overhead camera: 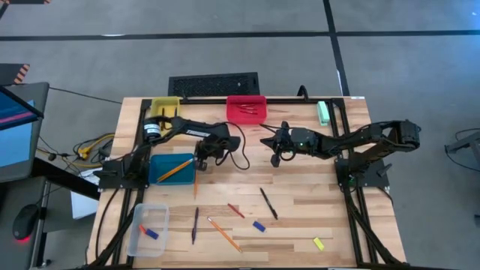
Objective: Sort crayons/erasers/pens/pencils in bins
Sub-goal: Put the yellow pencil into the blue bin
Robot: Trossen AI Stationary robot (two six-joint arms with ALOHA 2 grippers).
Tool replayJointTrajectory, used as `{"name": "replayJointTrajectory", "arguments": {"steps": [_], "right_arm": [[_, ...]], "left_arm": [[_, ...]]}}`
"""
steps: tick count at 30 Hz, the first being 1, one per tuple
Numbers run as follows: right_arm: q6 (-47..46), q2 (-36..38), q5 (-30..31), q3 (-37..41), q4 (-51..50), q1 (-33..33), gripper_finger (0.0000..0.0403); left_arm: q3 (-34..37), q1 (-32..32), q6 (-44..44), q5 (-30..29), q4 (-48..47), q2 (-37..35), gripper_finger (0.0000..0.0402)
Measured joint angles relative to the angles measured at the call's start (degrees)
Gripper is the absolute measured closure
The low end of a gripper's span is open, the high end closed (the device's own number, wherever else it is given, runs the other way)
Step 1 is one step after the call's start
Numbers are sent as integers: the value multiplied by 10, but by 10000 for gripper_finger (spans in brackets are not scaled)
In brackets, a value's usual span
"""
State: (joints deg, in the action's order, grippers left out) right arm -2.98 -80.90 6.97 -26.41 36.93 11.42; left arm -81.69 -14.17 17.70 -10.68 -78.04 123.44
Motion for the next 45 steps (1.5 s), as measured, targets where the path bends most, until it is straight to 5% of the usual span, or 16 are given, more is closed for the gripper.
{"name": "replayJointTrajectory", "arguments": {"steps": [9,21,31,45], "right_arm": [[0,0,-9,0,1,0,402],[5,0,-11,0,-3,0,402],[5,0,-11,0,-11,0,401],[4,0,-10,0,-9,0,401]], "left_arm": [[-25,10,13,-15,-22,33,401],[-136,19,-14,44,-36,33,401],[-59,14,-8,-37,-56,33,401],[-34,19,1,37,-39,33,401]]}}
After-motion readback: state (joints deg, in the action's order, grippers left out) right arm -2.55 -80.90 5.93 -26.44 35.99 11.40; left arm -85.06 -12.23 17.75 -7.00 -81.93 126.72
